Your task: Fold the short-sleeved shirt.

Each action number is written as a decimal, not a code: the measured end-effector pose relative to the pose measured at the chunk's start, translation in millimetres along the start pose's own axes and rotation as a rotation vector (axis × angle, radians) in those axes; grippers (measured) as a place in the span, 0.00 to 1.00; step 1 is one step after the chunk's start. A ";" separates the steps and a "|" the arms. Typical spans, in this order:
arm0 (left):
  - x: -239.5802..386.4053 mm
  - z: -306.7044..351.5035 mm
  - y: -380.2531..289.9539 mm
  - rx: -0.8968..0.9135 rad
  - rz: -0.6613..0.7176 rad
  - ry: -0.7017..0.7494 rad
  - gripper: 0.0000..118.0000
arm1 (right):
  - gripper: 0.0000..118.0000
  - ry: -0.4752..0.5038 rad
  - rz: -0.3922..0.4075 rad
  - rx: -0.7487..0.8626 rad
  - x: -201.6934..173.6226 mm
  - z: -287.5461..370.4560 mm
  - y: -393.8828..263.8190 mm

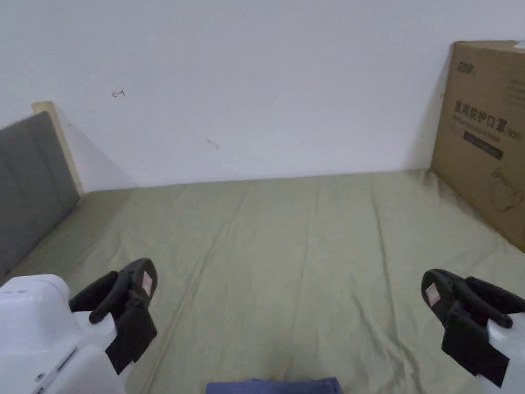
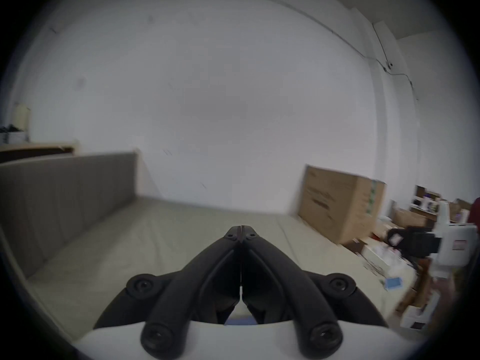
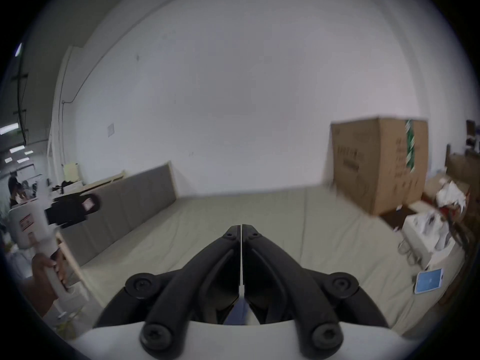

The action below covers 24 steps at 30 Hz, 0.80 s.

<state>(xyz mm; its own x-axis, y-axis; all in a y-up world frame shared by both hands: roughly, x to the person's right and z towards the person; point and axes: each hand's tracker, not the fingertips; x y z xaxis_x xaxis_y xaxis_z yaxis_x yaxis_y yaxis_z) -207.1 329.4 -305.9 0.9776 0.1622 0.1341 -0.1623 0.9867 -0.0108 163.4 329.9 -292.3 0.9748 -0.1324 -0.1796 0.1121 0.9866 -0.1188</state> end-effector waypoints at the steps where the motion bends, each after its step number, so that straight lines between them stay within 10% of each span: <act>1: -1.7 11.4 -2.2 0.064 -0.011 0.068 0.00 | 0.01 -0.017 -0.006 0.047 -3.5 4.9 0.2; 6: -6.7 41.0 -37.1 0.151 -0.161 0.308 0.00 | 0.01 -0.316 0.054 0.287 -12.6 29.7 -52.1; 9: -11.5 48.1 -61.9 0.008 -0.080 0.284 0.00 | 0.01 -0.271 0.025 0.006 0.3 19.7 -70.1; 24: -17.7 48.0 -63.2 -0.011 -0.137 0.265 0.00 | 0.01 -0.282 -0.009 0.049 12.6 25.6 -53.0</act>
<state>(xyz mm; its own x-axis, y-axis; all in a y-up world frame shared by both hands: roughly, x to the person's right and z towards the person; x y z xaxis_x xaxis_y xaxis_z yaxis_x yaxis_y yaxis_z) -220.6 263.7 -260.1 0.9915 0.0237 -0.1282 -0.0266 0.9994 -0.0210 174.6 278.4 -263.3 0.9881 -0.1155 0.1012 0.1229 0.9899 -0.0709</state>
